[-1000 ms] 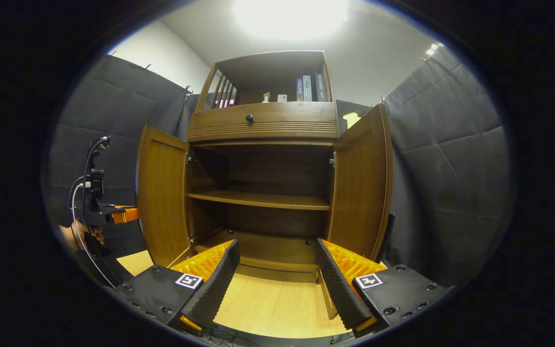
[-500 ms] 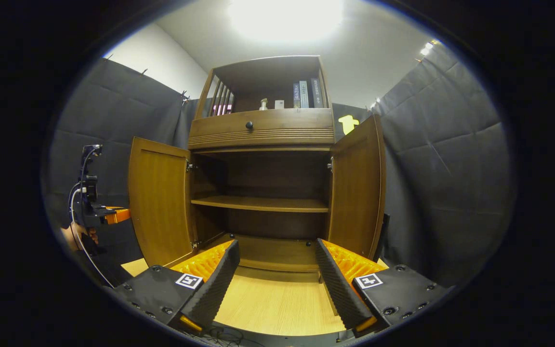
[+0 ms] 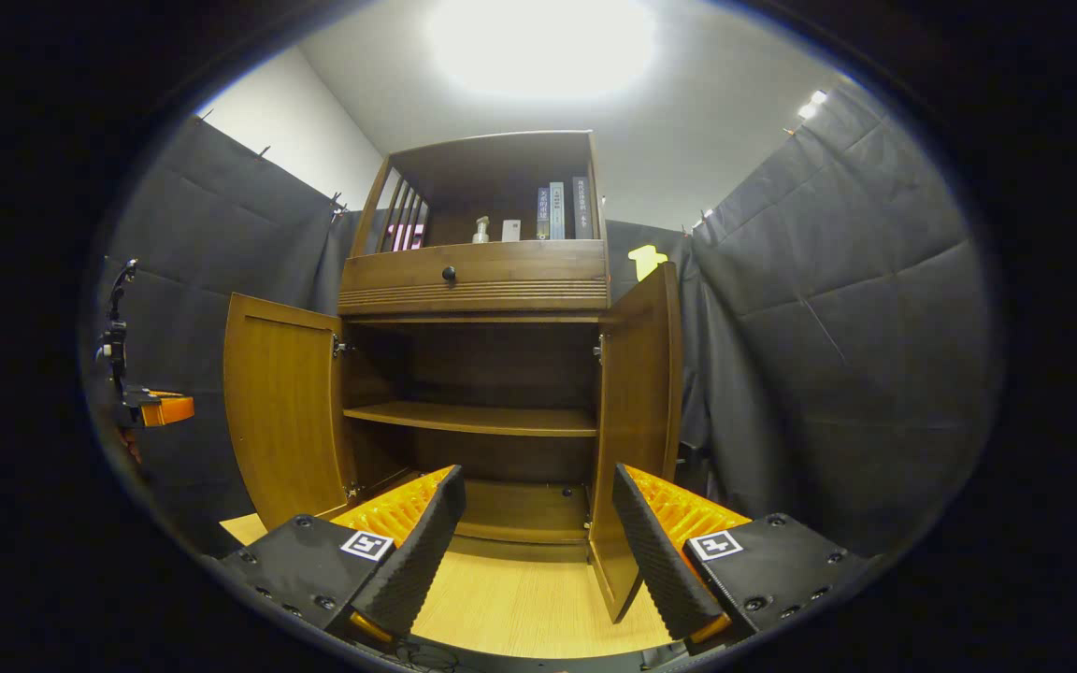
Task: Open the right door of the double-door shoe cabinet with the right hand, and open the left door with the left hand.
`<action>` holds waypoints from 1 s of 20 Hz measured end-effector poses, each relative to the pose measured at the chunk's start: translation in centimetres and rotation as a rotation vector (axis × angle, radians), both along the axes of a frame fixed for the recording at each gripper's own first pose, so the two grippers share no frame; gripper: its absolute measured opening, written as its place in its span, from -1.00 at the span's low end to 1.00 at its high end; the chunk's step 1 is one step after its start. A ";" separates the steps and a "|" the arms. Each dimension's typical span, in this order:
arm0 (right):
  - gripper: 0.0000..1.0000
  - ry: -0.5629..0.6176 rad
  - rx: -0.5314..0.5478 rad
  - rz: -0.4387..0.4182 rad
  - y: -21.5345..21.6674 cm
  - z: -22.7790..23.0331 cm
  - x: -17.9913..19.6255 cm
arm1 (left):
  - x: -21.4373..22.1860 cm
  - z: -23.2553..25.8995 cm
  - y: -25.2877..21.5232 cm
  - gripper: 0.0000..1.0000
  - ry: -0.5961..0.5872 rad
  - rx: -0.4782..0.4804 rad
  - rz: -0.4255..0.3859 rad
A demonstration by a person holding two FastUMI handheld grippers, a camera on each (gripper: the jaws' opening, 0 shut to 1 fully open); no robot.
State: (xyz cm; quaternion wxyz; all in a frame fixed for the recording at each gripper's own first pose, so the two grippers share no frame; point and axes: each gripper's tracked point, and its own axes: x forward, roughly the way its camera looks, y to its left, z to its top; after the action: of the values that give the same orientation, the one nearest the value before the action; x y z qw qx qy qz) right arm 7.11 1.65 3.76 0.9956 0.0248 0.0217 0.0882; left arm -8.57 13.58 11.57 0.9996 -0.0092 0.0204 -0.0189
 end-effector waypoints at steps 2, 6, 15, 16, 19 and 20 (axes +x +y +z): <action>0.98 0.003 0.002 -0.008 -0.9 -0.2 -0.5 | -2.1 0.4 -0.8 -0.58 -0.006 0.004 -0.003; 0.98 0.008 0.004 -0.014 -2.2 -0.6 -1.4 | -6.9 0.7 -2.8 -0.64 -0.005 0.006 0.009; 0.94 0.004 0.016 -0.020 -3.0 -0.6 -2.3 | -11.5 1.2 -3.3 -0.61 -0.031 -0.025 0.063; 0.93 0.000 0.008 -0.019 -3.0 -0.4 -2.5 | -11.9 1.0 -3.2 -0.58 -0.028 -0.030 0.071; 0.97 -0.006 -0.004 -0.009 -2.5 -0.3 -2.9 | -12.1 0.4 -3.0 -0.51 -0.011 -0.037 0.078; 0.97 -0.007 -0.007 -0.006 -2.3 -0.2 -3.0 | -12.2 0.0 -2.8 -0.51 -0.001 -0.034 0.079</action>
State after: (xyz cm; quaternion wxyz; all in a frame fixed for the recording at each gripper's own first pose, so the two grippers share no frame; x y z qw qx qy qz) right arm 4.11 -0.69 3.52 0.9960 0.0211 0.0182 0.0851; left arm -20.75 10.76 11.57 0.9992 -0.0270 0.0191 0.0204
